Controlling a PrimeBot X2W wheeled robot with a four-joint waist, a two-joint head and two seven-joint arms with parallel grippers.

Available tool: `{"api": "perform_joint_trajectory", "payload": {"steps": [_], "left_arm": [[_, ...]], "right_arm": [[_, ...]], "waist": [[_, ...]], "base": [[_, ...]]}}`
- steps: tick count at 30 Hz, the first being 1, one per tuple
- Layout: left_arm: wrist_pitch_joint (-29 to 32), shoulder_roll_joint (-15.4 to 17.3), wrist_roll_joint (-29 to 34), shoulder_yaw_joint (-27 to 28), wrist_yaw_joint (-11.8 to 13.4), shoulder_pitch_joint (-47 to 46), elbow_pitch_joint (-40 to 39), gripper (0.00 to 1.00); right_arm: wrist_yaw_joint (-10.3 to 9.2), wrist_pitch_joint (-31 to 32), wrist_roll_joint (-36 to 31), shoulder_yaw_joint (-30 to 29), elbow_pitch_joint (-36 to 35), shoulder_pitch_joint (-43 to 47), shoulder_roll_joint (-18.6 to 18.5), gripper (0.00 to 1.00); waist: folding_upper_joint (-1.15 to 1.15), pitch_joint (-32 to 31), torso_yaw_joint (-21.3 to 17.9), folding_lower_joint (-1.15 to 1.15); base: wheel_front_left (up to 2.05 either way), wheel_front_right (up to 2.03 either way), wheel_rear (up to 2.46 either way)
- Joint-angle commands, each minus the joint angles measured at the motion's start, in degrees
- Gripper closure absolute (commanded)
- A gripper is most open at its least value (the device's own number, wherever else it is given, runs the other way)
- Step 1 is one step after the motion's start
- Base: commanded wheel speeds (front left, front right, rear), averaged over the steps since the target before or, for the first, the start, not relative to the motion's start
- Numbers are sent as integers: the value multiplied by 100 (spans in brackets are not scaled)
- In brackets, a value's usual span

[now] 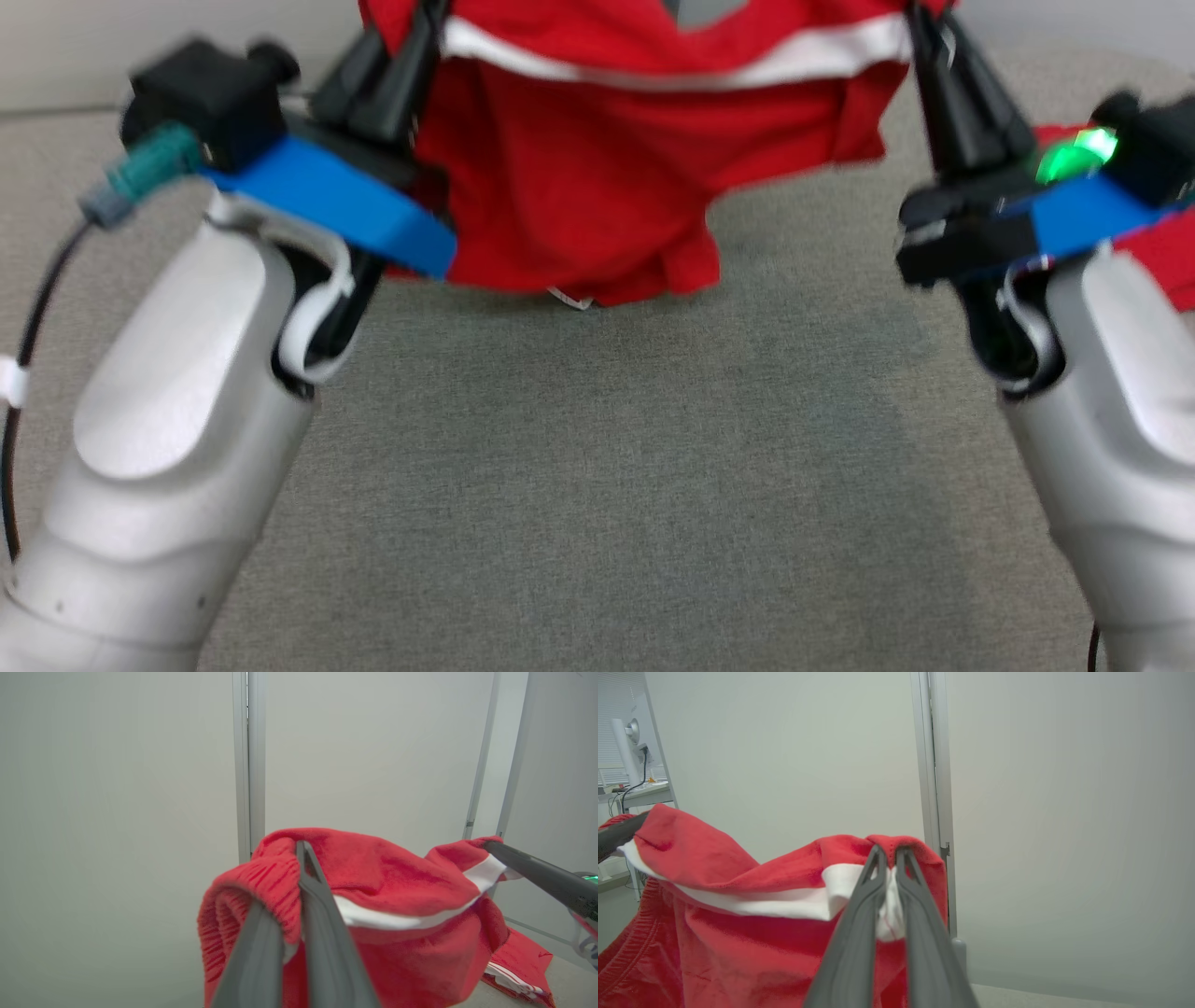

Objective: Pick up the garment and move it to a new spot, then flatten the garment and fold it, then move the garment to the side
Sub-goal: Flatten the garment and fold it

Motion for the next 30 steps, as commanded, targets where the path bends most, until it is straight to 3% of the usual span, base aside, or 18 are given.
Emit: {"api": "perform_joint_trajectory", "payload": {"steps": [1, 10, 15, 22, 25, 30], "left_arm": [[58, -42, -31, 6, -31, -367, 100, 100], [-212, -205, -343, -220, -38, -3228, 1262, 100], [-582, -340, -618, -483, -39, -4073, 1967, 100], [-887, -289, -799, -1201, -39, -3560, 2447, 100], [-923, -347, -1010, -1112, -38, -2954, 2399, 100], [-926, -291, -822, -796, -38, -1608, 2040, 100]], "right_arm": [[0, 25, 91, -17, 136, -386, -40, 100], [1, 24, 471, -94, 1527, -3411, 47, 100], [1, -76, 541, -61, 2089, -4256, 122, 100], [1, -116, 757, 361, 2351, -3721, 125, 100], [1, -119, 786, 538, 2224, -3114, 74, 100], [1, -120, 718, 580, 1864, -1898, 49, 100]], "waist": [[0, 283, 132, -1], [0, 1251, -38, -1], [0, 1447, -68, -1], [0, 1481, 7, -1], [0, 1454, 54, -1], [0, 1337, 85, -1]], "base": [[0, 0, 0], [0, 0, 0], [0, 0, 0], [0, 0, 0], [0, 0, 0], [0, 0, 0]]}}
